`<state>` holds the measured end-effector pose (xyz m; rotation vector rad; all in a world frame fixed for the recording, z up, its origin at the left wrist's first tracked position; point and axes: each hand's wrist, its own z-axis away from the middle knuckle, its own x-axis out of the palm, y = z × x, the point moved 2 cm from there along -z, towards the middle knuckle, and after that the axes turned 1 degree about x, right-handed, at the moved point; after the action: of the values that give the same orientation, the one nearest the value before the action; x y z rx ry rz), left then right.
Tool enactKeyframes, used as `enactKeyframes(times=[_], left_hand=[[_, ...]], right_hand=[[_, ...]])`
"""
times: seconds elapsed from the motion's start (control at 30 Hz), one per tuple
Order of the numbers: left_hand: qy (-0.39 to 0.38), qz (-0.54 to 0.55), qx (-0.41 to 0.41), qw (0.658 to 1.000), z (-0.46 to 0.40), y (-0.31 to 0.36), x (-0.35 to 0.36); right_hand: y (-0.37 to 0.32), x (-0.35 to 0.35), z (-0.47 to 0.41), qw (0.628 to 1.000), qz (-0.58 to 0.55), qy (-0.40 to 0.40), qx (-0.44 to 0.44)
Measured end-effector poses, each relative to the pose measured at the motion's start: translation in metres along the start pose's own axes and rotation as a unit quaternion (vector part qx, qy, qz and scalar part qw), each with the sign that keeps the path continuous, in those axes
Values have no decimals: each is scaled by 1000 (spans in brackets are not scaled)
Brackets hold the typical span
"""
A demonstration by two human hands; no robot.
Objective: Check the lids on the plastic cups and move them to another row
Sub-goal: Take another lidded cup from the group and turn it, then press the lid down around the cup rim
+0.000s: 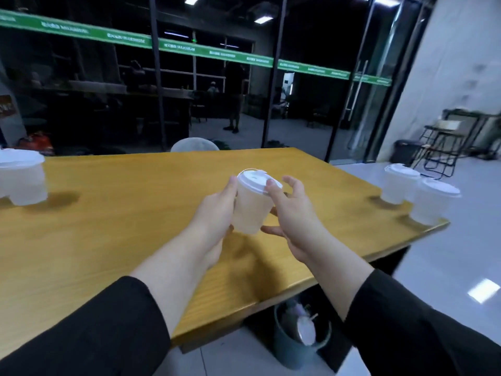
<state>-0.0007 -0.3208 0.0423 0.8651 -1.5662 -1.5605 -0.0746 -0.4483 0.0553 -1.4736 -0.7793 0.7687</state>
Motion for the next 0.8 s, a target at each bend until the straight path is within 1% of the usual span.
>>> enactKeyframes(times=[0.13,0.3,0.47,0.6,0.8], left_hand=[[-26,16,-24,999,-22,-7,59],[-32,16,-34,999,-53,-19,117],[-53,-2,-37,998,-89,-18,164],[-46,1,-26,999,-126,-19,199],[-55,-29,25,998,-186,-17,247]], right_hand=[[14,-52,-12,998,32,48,-8],[24,-103,-30,996,7,86,18],[31,-141,-62,989,2,151,8],[39,-167,-96,980,-9,198,5],[62,-209,-156,968,-48,247,-23]])
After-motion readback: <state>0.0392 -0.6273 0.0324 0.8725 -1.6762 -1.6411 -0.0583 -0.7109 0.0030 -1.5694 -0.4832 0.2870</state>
